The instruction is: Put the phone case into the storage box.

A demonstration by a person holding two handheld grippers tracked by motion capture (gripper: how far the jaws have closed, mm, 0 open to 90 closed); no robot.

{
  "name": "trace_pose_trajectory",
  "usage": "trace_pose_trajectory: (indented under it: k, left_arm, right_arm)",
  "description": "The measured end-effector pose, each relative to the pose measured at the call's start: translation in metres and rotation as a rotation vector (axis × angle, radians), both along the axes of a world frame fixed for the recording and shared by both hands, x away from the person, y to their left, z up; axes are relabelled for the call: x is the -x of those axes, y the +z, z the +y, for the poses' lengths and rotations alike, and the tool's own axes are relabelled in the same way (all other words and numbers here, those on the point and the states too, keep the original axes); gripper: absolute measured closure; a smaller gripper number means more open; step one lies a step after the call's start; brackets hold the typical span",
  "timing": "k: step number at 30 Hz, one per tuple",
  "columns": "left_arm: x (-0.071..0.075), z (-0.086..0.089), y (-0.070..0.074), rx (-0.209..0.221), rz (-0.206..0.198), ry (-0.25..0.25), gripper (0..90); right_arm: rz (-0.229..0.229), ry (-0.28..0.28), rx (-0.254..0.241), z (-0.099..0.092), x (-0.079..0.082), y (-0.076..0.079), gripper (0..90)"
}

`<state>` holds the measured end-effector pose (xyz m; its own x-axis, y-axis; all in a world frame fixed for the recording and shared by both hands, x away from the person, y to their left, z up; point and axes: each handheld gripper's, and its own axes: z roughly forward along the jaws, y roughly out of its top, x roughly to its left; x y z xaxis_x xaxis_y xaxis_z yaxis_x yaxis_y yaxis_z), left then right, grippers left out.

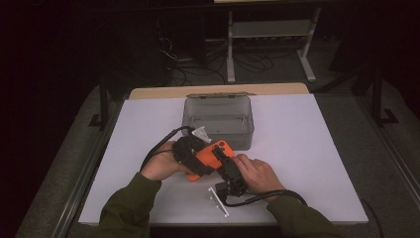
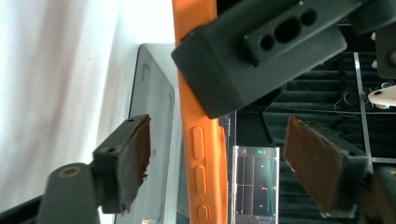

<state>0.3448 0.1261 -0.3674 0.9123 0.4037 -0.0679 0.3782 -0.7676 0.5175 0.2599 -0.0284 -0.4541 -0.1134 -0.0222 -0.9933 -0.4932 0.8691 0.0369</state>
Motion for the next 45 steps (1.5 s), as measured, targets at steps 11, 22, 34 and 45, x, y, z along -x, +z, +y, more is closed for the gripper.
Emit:
trace_pose_trajectory:
  k: [11, 22, 34, 45]
  left_arm:
    - [0.0, -0.0003, 0.0, 0.002, 0.001, -0.001, 14.5]
    - [-0.0002, -0.0007, -0.0003, -0.002, 0.003, -0.003, 14.5]
    - [-0.0003, 0.0002, 0.0001, 0.0, 0.005, 0.001, 14.5]
    - [-0.0006, 0.0014, 0.0012, 0.0, 0.004, 0.003, 14.6]
  right_arm:
    - [-0.002, 0.005, 0.022, 0.0018, 0.0019, -0.0024, 34.0]
    - [-0.007, 0.007, 0.024, 0.0032, 0.0031, -0.0037, 42.2]
    - [-0.012, 0.005, 0.03, 0.0028, 0.0048, -0.0038, 52.3]
    - [-0.022, 0.014, 0.04, 0.0024, 0.007, -0.0044, 59.9]
